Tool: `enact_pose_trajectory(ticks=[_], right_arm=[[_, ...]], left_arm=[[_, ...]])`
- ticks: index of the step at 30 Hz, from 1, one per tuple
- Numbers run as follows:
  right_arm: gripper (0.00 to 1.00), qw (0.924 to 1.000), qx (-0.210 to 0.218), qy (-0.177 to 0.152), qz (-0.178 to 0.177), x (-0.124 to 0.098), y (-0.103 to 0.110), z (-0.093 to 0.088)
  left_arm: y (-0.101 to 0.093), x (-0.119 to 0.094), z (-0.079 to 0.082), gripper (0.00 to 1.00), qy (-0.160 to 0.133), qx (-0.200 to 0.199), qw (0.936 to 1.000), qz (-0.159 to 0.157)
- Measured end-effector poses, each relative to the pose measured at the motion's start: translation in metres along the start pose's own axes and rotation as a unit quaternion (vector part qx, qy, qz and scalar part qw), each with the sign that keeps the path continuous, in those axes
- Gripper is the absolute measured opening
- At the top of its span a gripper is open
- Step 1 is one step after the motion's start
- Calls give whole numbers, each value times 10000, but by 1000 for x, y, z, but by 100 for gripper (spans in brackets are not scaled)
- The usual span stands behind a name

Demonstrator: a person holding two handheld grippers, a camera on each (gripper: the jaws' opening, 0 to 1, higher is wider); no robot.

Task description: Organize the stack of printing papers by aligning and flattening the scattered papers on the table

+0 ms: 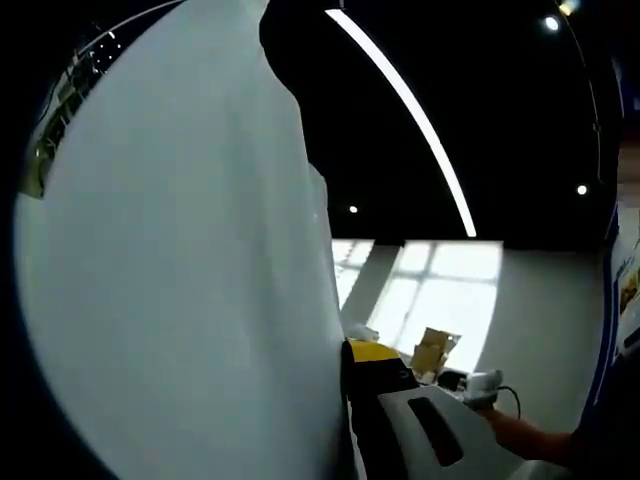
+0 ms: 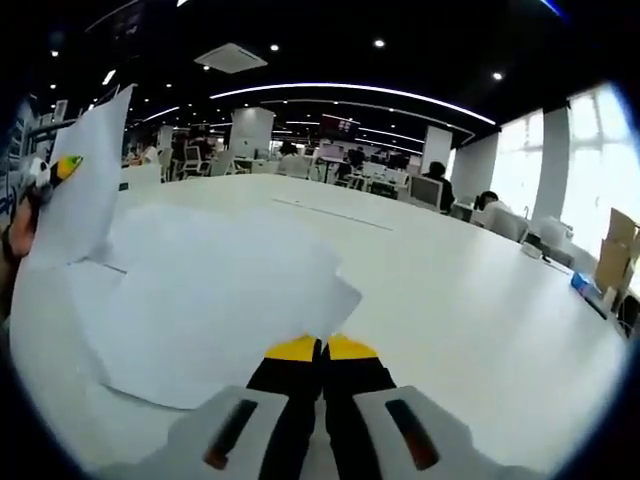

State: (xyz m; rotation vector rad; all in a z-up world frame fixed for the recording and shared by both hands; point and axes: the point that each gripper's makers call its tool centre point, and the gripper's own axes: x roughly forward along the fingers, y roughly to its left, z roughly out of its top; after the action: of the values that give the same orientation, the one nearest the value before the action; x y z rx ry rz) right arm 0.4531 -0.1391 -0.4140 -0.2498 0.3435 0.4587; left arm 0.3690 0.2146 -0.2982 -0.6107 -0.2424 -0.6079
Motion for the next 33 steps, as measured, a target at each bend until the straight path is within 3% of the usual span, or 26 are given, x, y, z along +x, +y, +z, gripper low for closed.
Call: enact_pose_trajectory(ticks=[33], right_arm=[[0,9996,249,-91,-11,-13,9,6]], left_arm=[[-1,1,-1,6,33,31,10000,23]])
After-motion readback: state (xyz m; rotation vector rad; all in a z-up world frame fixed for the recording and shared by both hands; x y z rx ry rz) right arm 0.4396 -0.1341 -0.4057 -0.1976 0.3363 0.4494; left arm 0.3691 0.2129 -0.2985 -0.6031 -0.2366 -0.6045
